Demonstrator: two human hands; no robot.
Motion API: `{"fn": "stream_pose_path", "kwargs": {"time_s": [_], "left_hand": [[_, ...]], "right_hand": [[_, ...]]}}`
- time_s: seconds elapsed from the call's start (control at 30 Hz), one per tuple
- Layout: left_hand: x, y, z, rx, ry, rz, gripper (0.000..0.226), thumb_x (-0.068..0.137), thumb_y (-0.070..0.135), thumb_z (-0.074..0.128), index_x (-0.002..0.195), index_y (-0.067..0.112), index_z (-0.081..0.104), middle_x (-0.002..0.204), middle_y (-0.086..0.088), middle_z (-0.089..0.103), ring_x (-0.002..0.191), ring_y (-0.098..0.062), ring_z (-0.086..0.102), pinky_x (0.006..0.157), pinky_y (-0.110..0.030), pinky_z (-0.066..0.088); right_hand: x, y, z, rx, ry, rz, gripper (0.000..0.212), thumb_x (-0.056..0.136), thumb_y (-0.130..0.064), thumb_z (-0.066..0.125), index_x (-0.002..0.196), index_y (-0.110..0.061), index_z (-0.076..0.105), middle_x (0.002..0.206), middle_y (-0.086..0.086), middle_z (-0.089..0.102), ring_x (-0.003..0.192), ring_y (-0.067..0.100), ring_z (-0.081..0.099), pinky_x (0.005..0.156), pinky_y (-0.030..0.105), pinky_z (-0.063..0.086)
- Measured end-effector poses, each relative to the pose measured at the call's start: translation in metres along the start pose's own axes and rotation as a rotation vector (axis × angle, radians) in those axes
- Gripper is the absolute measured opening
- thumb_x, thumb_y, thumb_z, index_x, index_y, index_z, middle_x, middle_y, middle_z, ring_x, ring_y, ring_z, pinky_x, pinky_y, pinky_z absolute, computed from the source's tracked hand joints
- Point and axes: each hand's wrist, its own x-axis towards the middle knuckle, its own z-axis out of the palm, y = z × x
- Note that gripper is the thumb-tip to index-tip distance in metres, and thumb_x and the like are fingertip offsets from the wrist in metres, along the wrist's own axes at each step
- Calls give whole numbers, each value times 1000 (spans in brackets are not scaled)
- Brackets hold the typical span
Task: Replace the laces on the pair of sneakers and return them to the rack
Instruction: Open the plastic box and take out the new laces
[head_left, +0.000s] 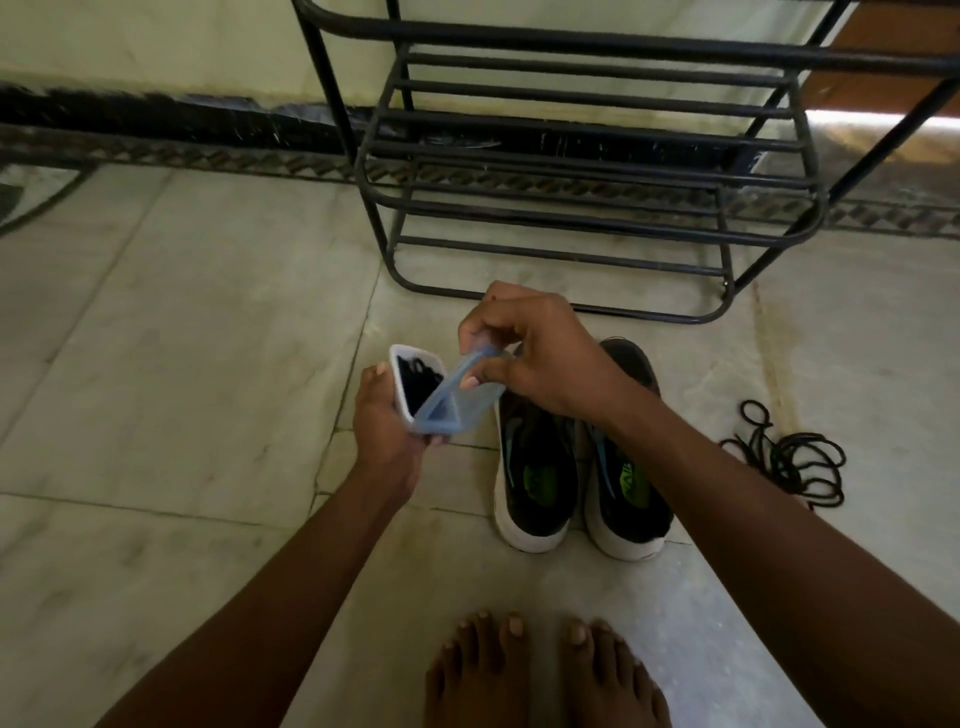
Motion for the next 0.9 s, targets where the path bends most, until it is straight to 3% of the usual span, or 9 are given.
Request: {"fn": "stream_pose_path", "kwargs": {"time_s": [0.1, 0.23, 0.33, 0.4, 0.5, 0.6, 0.73, 0.9], "left_hand": [[20, 11, -26, -139, 157, 25, 51, 109, 40, 34, 145, 8, 49, 119, -13, 63, 91, -27, 65, 62, -37, 56], [35, 38, -57, -189, 183, 71, 31, 107, 39, 36, 121, 21, 57, 104, -3, 65, 85, -26, 63, 66, -36, 50], [38, 46, -66, -217, 173, 59, 29, 107, 40, 38, 123, 24, 56, 106, -2, 65, 88, -25, 62, 72, -37, 45], [39, 43, -65, -204, 180, 41, 34, 106, 41, 39, 129, 22, 56, 110, -4, 65, 90, -26, 63, 72, -37, 47], [38, 35, -65, -211, 188, 8, 42, 106, 43, 39, 136, 20, 56, 114, -5, 66, 94, -27, 64, 73, -37, 49], [36, 27, -66, -200, 233, -26, 43, 105, 44, 42, 137, 19, 58, 113, -5, 68, 95, -28, 65, 72, -38, 52], [33, 18, -66, -138, 323, -47, 44, 101, 46, 46, 136, 22, 58, 122, -9, 65, 98, -33, 65, 58, -37, 55], [22, 18, -63, -83, 313, -37, 43, 104, 44, 44, 139, 23, 56, 126, -10, 64, 99, -33, 65, 52, -33, 55]], "right_hand": [[-6, -1, 23, -50, -5, 27, 26, 68, -9, 89, 85, -10, 69, 86, 5, 61, 76, 18, 58, 67, 32, 49], [-4, 10, 73, -265, -118, 63, 24, 80, -18, 82, 88, -13, 60, 89, 2, 55, 77, 19, 54, 68, 33, 46], [3, 19, 111, -611, -214, 20, 19, 93, -24, 64, 106, -12, 57, 102, 10, 55, 89, 29, 57, 72, 36, 40], [1, 21, 134, -786, -306, -32, 25, 87, -16, 63, 111, -8, 60, 104, 15, 57, 91, 35, 57, 71, 39, 39], [-7, 22, 162, -849, -424, -88, 38, 76, -11, 68, 113, -6, 63, 108, 20, 58, 95, 40, 59, 73, 41, 45], [-17, 20, 183, -864, -561, -30, 57, 78, -18, 73, 131, -10, 52, 129, 20, 48, 113, 39, 50, 87, 47, 44], [-23, 17, 194, -892, -701, 44, 82, 76, -31, 79, 146, -17, 38, 146, 20, 31, 128, 40, 36, 102, 57, 36], [-21, 18, 187, -856, -786, 74, 73, 85, -37, 72, 148, -19, 38, 147, 19, 32, 130, 39, 37, 103, 55, 39]]}}
